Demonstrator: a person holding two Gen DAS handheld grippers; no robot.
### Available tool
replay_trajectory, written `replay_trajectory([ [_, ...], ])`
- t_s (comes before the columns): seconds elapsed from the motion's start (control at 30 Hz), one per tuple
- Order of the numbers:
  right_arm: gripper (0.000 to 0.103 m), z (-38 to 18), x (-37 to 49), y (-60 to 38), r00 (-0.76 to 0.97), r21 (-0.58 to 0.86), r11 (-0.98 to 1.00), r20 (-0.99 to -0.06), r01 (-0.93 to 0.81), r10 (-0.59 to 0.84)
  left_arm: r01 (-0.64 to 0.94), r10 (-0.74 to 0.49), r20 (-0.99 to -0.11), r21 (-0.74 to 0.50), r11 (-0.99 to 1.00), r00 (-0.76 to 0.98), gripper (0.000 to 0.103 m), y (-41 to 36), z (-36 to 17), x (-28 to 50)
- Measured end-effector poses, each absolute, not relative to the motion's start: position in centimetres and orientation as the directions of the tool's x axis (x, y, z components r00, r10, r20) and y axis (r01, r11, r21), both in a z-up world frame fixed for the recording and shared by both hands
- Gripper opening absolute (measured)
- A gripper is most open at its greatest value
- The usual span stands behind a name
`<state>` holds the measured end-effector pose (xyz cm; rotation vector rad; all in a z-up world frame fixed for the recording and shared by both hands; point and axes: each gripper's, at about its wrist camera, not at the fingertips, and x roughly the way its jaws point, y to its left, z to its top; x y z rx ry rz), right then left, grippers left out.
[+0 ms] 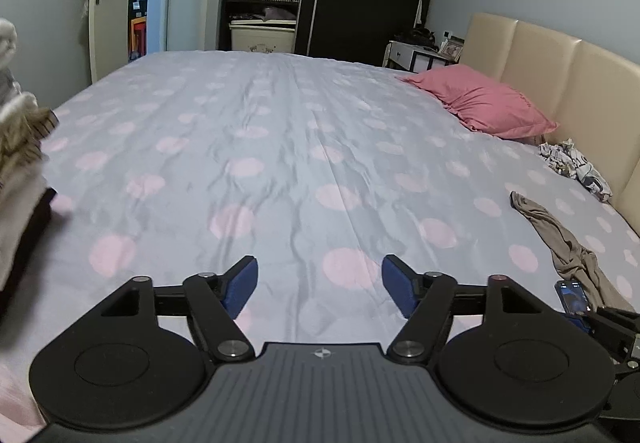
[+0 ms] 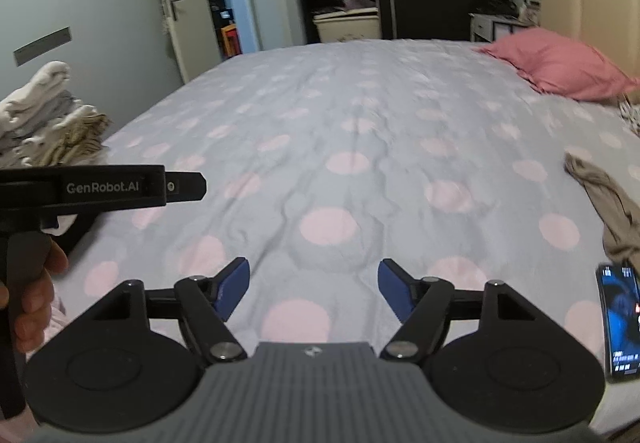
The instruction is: Fold clothes
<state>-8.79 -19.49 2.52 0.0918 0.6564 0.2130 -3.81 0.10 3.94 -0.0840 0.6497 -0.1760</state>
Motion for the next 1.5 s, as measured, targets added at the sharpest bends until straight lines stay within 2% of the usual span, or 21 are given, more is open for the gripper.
replay_trajectory([
  [0.4, 0.079, -0.4, -6.2, -20.4, 0.791, 0.162, 0.979, -0.579, -0.126, 0.198, 0.106, -0.127, -0.658, -0.072, 0.992, 0.742, 0.072, -1.1, -0.6, -2.3],
  [0.7, 0.087, -2.2, -5.0, -19.2, 0.785, 0.158, 0.979, -0.587, -0.132, 0.201, 0.107, -0.073, -0.639, 0.015, 0.994, 0.766, 0.072, -1.1, -2.0, -2.1],
  [0.93, 0.088, -2.5, -4.6, -18.2, 0.777, 0.147, 0.976, -0.591, -0.159, 0.215, 0.065, -0.056, -0.632, -0.009, 0.998, 0.773, 0.076, 0.0, -2.0, -1.9],
  [1.03, 0.088, -2.3, -4.6, -17.8, 0.778, 0.139, 0.975, -0.588, -0.171, 0.221, 0.054, -0.056, -0.659, -0.023, 0.998, 0.75, 0.077, 0.5, -2.1, -1.5],
  [1.13, 0.089, -2.2, -4.6, -17.7, 0.777, 0.137, 0.975, -0.59, -0.173, 0.22, 0.042, -0.07, -0.685, -0.057, 0.997, 0.725, 0.084, 1.2, -2.3, -1.3],
  [1.5, 0.089, -2.3, -4.9, -17.1, 0.766, 0.117, 0.978, -0.607, -0.175, 0.21, 0.042, -0.045, -0.688, -0.022, 0.999, 0.725, 0.084, 1.5, -1.7, -2.0],
])
